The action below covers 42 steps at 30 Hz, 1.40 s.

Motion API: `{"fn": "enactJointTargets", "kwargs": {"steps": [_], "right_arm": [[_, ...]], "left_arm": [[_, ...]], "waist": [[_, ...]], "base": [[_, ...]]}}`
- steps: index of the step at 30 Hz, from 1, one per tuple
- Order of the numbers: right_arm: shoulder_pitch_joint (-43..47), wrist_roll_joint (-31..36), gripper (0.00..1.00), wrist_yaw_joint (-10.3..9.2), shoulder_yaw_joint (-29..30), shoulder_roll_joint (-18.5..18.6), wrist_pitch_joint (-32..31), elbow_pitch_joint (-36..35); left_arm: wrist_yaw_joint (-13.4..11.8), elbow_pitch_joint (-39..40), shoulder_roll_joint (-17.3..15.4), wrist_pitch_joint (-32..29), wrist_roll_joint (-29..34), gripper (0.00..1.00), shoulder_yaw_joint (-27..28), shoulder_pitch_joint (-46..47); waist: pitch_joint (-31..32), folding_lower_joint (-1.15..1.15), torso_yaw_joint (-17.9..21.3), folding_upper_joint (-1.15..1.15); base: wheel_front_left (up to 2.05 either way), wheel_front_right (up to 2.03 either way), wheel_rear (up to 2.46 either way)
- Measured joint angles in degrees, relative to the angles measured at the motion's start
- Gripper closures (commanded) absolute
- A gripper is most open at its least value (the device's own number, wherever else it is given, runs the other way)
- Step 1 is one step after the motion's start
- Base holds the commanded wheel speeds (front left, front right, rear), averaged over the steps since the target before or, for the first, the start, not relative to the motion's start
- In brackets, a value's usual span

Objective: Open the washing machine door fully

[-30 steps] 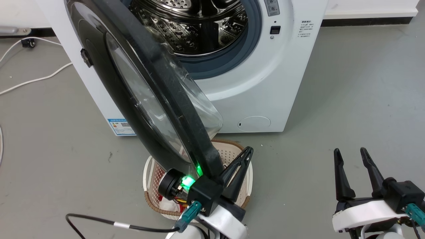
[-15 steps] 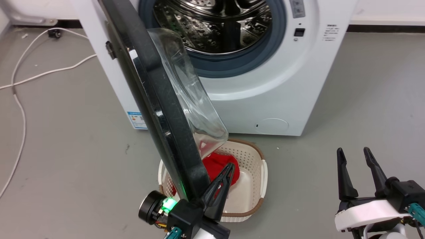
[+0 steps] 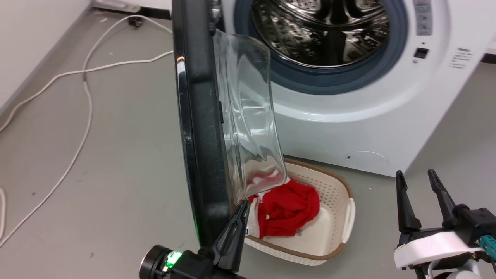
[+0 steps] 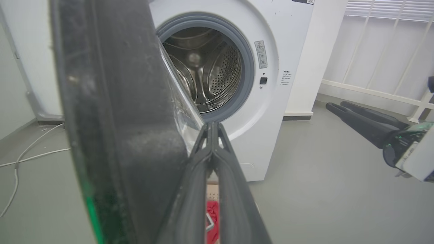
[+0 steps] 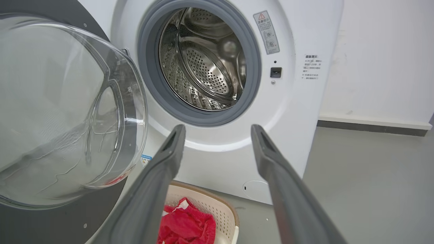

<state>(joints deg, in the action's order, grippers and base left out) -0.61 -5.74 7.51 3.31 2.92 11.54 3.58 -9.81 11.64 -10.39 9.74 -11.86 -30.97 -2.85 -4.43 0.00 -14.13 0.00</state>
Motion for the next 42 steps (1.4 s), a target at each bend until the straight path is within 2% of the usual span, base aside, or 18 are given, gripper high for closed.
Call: {"fn": "enactJointTargets", "kwargs": {"steps": [1, 7, 14, 21, 32, 36, 39, 42], "right_arm": [[0.00, 0.00, 0.00, 0.00, 0.00, 0.00, 0.00, 0.00], [0.01, 1.20, 0.00, 0.00, 0.18, 0.00, -1.46, -1.44], [-0.09, 1.92, 0.00, 0.00, -0.10, 0.00, -2.86, -2.63], [-0.32, 2.80, 0.00, 0.00, -0.80, 0.00, -4.04, -3.83], [-0.90, 3.49, 0.00, 0.00, -0.07, 0.00, -5.03, -5.38], [-1.60, 3.74, 0.00, 0.00, -0.05, 0.00, -5.06, -5.52], [-2.14, 3.80, 0.00, 0.00, -0.11, 0.00, -5.19, -5.45], [-2.51, 3.81, 0.00, 0.00, -0.13, 0.00, -5.31, -5.45]], "left_arm": [[0.00, 0.00, 0.00, 0.00, 0.00, 1.00, 0.00, 0.00], [-2.57, -0.19, -0.93, 0.42, -1.03, 1.00, 3.15, -1.66], [-3.41, -2.15, -1.18, 2.14, -3.57, 1.00, 6.60, -1.87], [-3.57, -5.41, -1.51, 4.31, -5.79, 1.00, 11.31, -0.71], [-3.30, -12.17, -2.68, 5.16, -9.09, 1.00, 22.77, 6.06], [-1.97, -14.82, -3.39, 5.17, -9.57, 1.00, 26.47, 9.21], [0.57, -19.20, -4.44, 5.25, -10.53, 1.00, 30.36, 13.11], [1.83, -21.65, -5.14, 5.26, -10.69, 1.00, 31.97, 14.98]], "waist": [[0.00, 0.00, 0.00, 0.00], [-0.60, 0.00, -7.14, 0.00], [-1.24, 0.00, -11.26, 0.00], [-2.42, 0.00, -11.40, 0.00], [-5.11, 0.00, -9.81, 0.00], [-5.86, 0.01, -9.48, 0.00], [-6.73, 0.01, -9.12, 0.00], [-7.06, 0.00, -9.00, 0.00]], "base": [[0.00, 0.00, 0.00], [0.00, 0.00, 0.00], [0.00, 0.00, 0.00], [0.00, 0.00, 0.00], [0.00, 0.00, 0.00], [0.00, 0.00, 0.00], [0.00, 0.00, 0.00], [0.00, 0.00, 0.00]]}}
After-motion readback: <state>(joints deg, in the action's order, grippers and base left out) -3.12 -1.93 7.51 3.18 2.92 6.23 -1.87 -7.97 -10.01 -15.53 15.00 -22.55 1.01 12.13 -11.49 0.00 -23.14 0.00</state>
